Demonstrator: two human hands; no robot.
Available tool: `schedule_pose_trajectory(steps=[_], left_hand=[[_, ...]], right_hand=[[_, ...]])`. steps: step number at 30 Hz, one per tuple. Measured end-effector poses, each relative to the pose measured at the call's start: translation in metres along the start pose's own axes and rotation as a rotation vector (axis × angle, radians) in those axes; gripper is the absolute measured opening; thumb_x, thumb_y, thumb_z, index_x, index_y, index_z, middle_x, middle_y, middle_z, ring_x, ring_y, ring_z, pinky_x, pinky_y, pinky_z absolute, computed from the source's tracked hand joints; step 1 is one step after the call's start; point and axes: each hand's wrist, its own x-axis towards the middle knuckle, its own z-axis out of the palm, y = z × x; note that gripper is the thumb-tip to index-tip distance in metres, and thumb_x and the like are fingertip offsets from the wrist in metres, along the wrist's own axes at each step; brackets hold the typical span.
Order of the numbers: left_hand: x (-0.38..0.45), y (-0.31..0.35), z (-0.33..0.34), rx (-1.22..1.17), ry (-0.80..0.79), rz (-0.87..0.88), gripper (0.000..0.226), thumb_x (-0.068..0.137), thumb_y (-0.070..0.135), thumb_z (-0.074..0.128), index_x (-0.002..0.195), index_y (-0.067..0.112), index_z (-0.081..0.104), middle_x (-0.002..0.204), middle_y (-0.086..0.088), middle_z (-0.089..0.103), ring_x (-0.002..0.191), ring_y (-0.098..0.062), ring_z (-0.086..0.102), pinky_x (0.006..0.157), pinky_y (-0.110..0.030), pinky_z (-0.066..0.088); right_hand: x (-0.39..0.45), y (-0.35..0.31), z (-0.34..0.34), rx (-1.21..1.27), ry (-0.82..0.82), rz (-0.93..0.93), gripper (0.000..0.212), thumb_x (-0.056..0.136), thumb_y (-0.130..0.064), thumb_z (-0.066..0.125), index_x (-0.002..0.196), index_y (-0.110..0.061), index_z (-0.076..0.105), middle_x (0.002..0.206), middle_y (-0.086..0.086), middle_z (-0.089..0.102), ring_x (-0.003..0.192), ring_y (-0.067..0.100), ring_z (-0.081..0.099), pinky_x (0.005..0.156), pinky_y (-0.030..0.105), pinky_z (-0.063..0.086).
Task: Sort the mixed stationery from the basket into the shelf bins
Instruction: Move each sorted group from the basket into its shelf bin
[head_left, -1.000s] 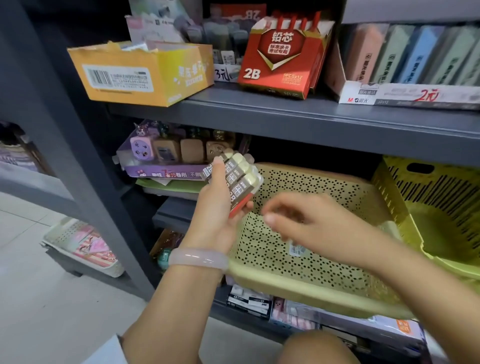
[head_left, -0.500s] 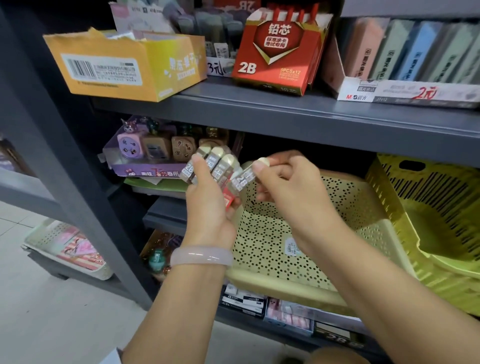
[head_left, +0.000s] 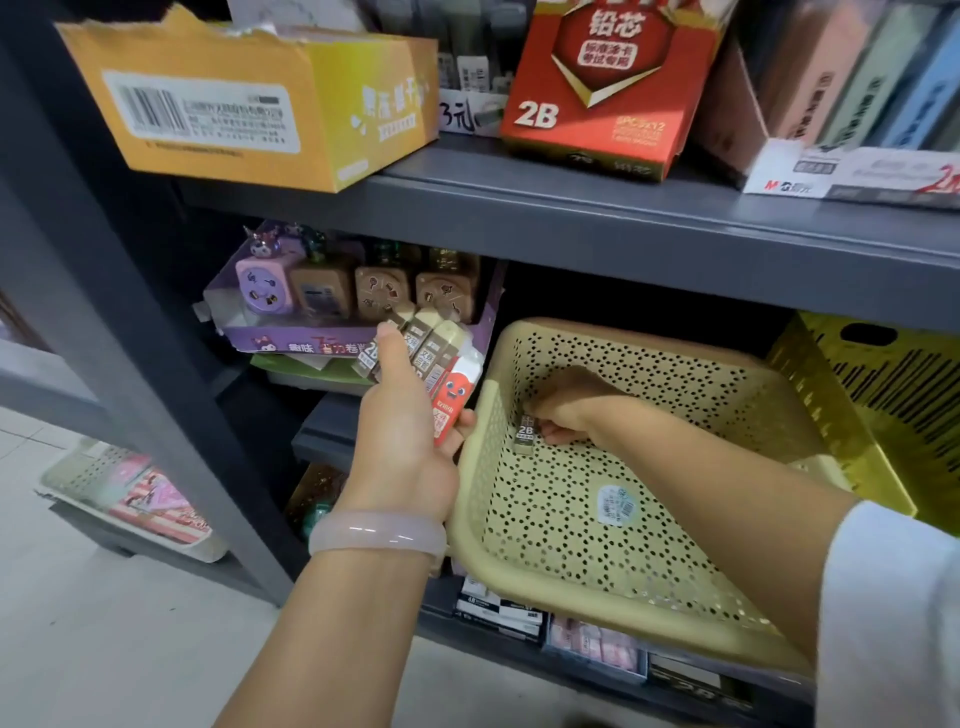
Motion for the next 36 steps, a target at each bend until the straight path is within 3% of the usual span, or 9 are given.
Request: schedule_pose_trajectory(steps=[8,10,13,17,22,25,31,33,36], left_hand=[[0.002,-0.001,0.001,-0.014,-0.024,-0.004,0.042,0.090,0.054,0.046,0.076,0.016,0.058,0.047,0.005,0.060,0.036,-0.007,0.050,0.038,-0.015,0.039],[0.000,-0.002,0.001,-0.005,-0.029,0.021,0.043,0.090,0.055,0.044,0.076,0.016,0.058,0.046,0.006,0.060,0.035,-0.006,0.050,0.038,-0.015,0.040],[-0.003,-0.003,0.003,0.034,-0.028,0.060,0.045,0.090,0.056,0.042,0.081,0.015,0.058,0.045,0.006,0.060,0.035,-0.005,0.050,0.039,-0.014,0.041],[-0.007,-0.004,0.004,0.065,-0.037,0.080,0.052,0.092,0.056,0.037,0.104,0.010,0.060,0.072,-0.001,0.065,0.049,-0.010,0.057,0.043,-0.017,0.045],[-0.013,-0.004,0.008,0.059,-0.077,0.080,0.058,0.093,0.054,0.034,0.118,0.005,0.055,0.104,-0.013,0.068,0.087,-0.025,0.068,0.077,-0.035,0.057],[-0.015,-0.003,0.009,0.067,-0.086,0.084,0.057,0.094,0.053,0.034,0.118,0.005,0.055,0.105,-0.014,0.069,0.092,-0.026,0.068,0.082,-0.039,0.055],[-0.008,-0.003,0.003,0.053,-0.068,0.076,0.045,0.093,0.053,0.036,0.099,0.014,0.057,0.079,0.001,0.061,0.056,-0.009,0.050,0.048,-0.018,0.040],[-0.006,-0.003,0.003,0.044,-0.057,0.076,0.041,0.093,0.053,0.037,0.089,0.017,0.056,0.069,0.004,0.057,0.045,-0.005,0.047,0.043,-0.016,0.038],[-0.002,-0.003,0.003,0.037,-0.048,0.070,0.041,0.093,0.052,0.037,0.086,0.017,0.055,0.066,0.004,0.056,0.038,-0.004,0.045,0.040,-0.013,0.037]], right_hand=[[-0.015,-0.001,-0.002,-0.063,0.103,-0.041,0.019,0.093,-0.015,0.050,0.097,-0.001,0.062,0.083,0.017,0.067,0.077,0.027,0.066,0.084,0.038,0.054],[-0.027,-0.008,-0.006,-0.001,0.159,-0.173,0.016,0.092,-0.011,0.046,0.088,-0.006,0.060,0.073,0.013,0.064,0.068,0.024,0.062,0.076,0.031,0.054],[-0.058,-0.019,-0.012,0.411,0.095,-0.419,0.019,0.094,-0.011,0.046,0.078,-0.017,0.056,0.062,0.002,0.057,0.051,0.012,0.053,0.053,0.020,0.048],[-0.089,-0.026,-0.006,0.437,0.008,-0.571,0.011,0.090,-0.019,0.057,0.080,-0.014,0.056,0.067,0.003,0.060,0.054,0.009,0.056,0.057,0.020,0.052],[-0.095,-0.028,0.004,0.516,-0.014,-0.564,0.013,0.086,-0.002,0.060,0.085,-0.011,0.050,0.073,0.010,0.059,0.056,0.011,0.057,0.057,0.020,0.051],[-0.092,-0.025,0.004,0.549,-0.012,-0.573,0.015,0.086,-0.003,0.060,0.083,-0.013,0.050,0.069,0.003,0.058,0.052,0.004,0.056,0.054,0.015,0.050],[-0.065,-0.005,-0.013,0.688,0.139,-0.351,0.006,0.087,-0.006,0.060,0.086,-0.012,0.057,0.076,0.008,0.062,0.058,0.010,0.053,0.063,0.022,0.050],[-0.054,0.009,-0.010,0.519,0.066,-0.156,0.003,0.087,-0.009,0.061,0.089,-0.007,0.060,0.073,0.009,0.061,0.058,0.012,0.052,0.067,0.025,0.049],[-0.044,0.023,0.005,0.336,-0.080,0.043,0.010,0.087,-0.013,0.062,0.088,-0.004,0.057,0.061,0.004,0.060,0.050,0.008,0.053,0.054,0.019,0.050]])
